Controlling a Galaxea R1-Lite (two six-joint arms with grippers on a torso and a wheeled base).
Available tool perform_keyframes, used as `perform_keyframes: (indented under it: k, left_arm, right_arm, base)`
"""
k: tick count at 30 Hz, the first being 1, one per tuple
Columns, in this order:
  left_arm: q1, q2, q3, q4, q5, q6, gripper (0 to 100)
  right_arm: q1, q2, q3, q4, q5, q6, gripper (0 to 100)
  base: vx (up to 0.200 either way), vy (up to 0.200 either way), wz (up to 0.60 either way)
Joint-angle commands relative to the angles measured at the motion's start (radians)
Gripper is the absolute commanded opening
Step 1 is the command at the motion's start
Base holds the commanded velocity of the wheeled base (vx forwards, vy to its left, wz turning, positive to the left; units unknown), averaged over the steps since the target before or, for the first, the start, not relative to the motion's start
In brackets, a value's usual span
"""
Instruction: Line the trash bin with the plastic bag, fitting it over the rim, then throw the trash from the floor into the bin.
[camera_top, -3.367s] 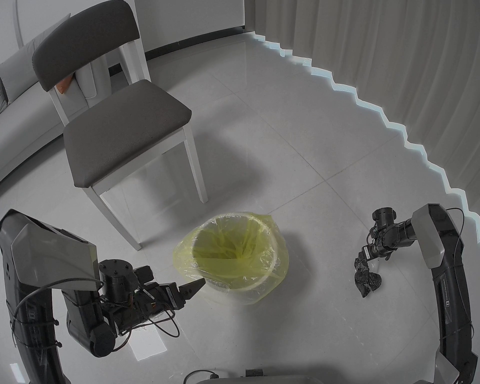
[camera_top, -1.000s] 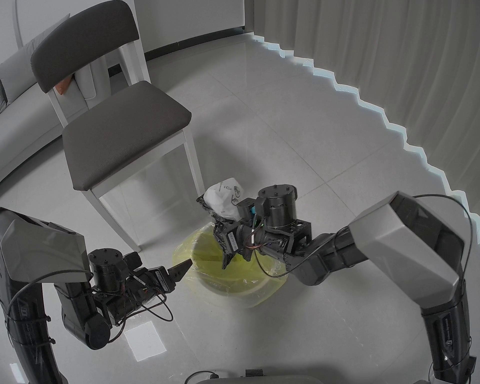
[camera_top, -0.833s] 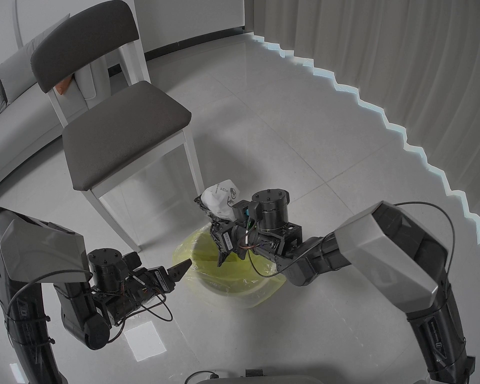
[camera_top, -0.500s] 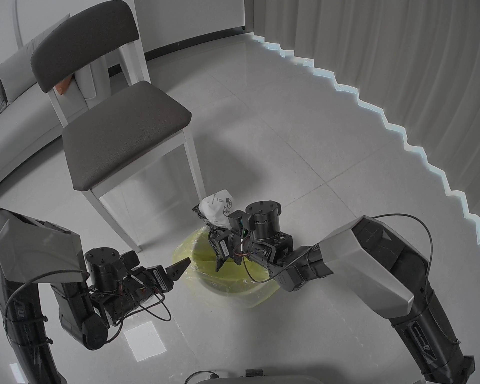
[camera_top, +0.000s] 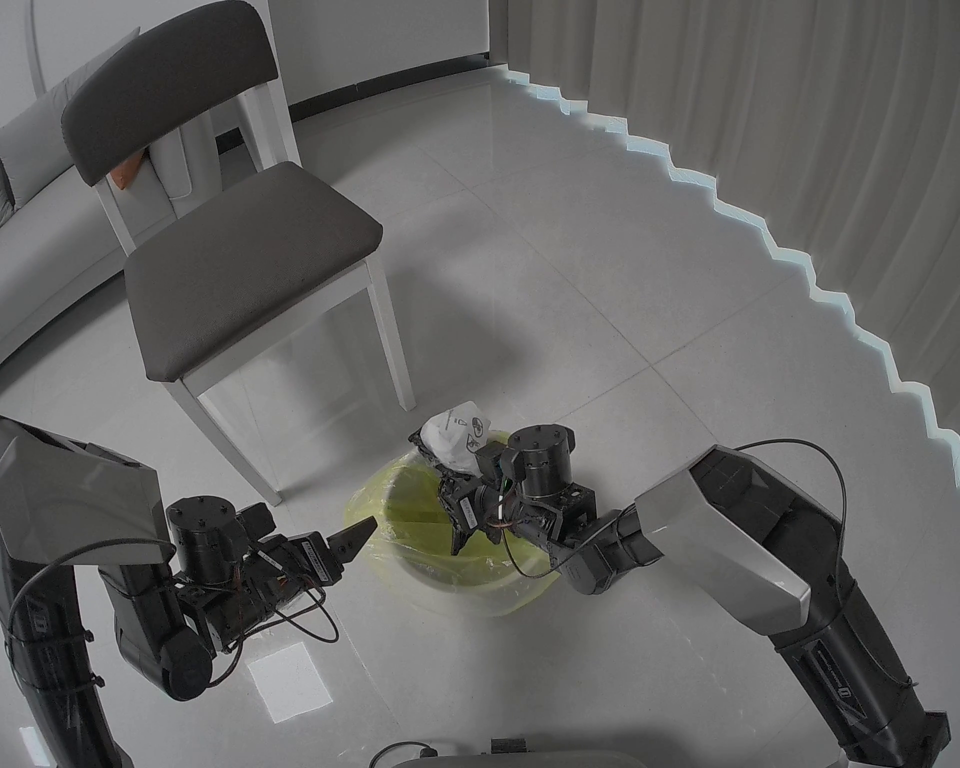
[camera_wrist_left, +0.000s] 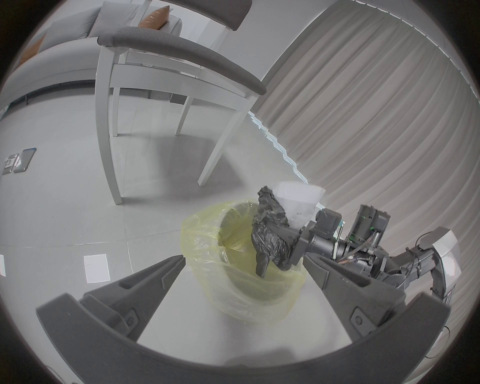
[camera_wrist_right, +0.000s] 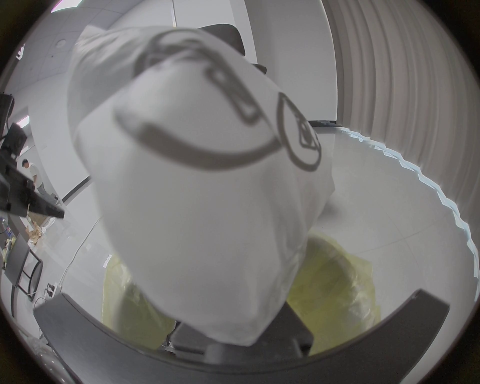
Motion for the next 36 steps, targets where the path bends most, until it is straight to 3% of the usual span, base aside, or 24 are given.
perform_keyframes:
  k: [1,10,30,31,36]
  left_arm:
    - [0.004,0.002,0.001,-0.018,-0.001,-0.001,100]
    - [0.004,0.006,-0.004,-0.018,-0.001,-0.001,100]
    - [0.004,0.013,-0.008,-0.018,-0.001,-0.001,100]
    - [0.004,0.013,-0.008,-0.018,-0.001,-0.001,100]
    - [0.005,0.016,-0.010,-0.018,-0.001,-0.001,100]
  right_arm:
    - [0.028,-0.004,0.114,-0.069,0.001,-0.004,0]
    - [0.059,-0.026,0.247,-0.164,0.001,-0.027,0]
    - [-0.004,0.042,-0.024,-0.043,0.010,-0.024,0]
    - [-0.006,0.043,-0.023,-0.043,0.010,-0.024,100]
    - [-0.009,0.042,-0.014,-0.052,0.010,-0.023,100]
  base:
    - [0.000,0.000,0.00]
    - [0.000,0.000,0.00]
    - [0.000,0.000,0.00]
    - [0.000,0.000,0.00]
    - [0.000,0.000,0.00]
